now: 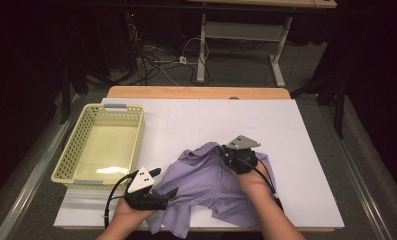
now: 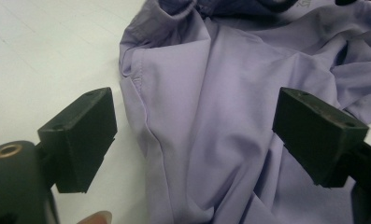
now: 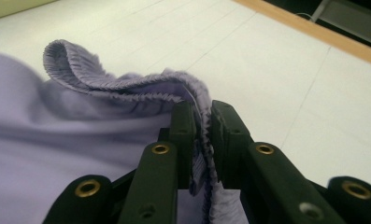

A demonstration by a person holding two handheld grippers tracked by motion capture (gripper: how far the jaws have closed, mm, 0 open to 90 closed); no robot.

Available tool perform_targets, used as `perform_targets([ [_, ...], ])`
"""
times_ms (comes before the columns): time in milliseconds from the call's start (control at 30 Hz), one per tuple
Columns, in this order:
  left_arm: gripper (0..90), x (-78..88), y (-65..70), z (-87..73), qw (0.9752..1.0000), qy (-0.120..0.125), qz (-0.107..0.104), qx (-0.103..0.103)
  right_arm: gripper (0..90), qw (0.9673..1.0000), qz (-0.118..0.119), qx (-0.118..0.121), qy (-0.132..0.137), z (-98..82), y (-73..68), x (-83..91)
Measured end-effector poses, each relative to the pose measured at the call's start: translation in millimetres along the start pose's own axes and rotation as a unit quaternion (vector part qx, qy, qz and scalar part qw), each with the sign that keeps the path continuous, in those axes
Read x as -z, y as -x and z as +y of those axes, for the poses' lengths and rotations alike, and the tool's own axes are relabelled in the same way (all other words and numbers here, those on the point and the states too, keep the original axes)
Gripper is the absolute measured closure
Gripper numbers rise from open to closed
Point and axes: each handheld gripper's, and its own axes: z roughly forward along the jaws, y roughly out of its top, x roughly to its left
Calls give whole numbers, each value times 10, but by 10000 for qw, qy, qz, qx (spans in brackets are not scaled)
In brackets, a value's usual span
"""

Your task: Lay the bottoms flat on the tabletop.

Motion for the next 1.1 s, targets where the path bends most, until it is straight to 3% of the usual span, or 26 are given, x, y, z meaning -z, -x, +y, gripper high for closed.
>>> perform_targets([
  [333, 134, 13, -10, -5, 10000, 19, -19, 3, 825, 9995, -244, -191, -81, 247, 267, -336],
  [467, 135, 10, -20, -6, 10000, 11, -28, -2, 789, 9991, -278, -304, -25, 299, 364, -349],
  [600, 135, 0, -22, -5, 10000, 11, -39, 2, 771, 9990, -214, -376, 114, 325, 411, -220],
  [767, 135, -5, -17, 5, 10000, 16, -50, 18, 731, 9988, -109, -397, 264, 247, 368, 2],
  [1100, 135, 5, 5, 12, 10000, 35, -27, 11, 670, 9972, 61, -584, 453, -132, 291, 491],
])
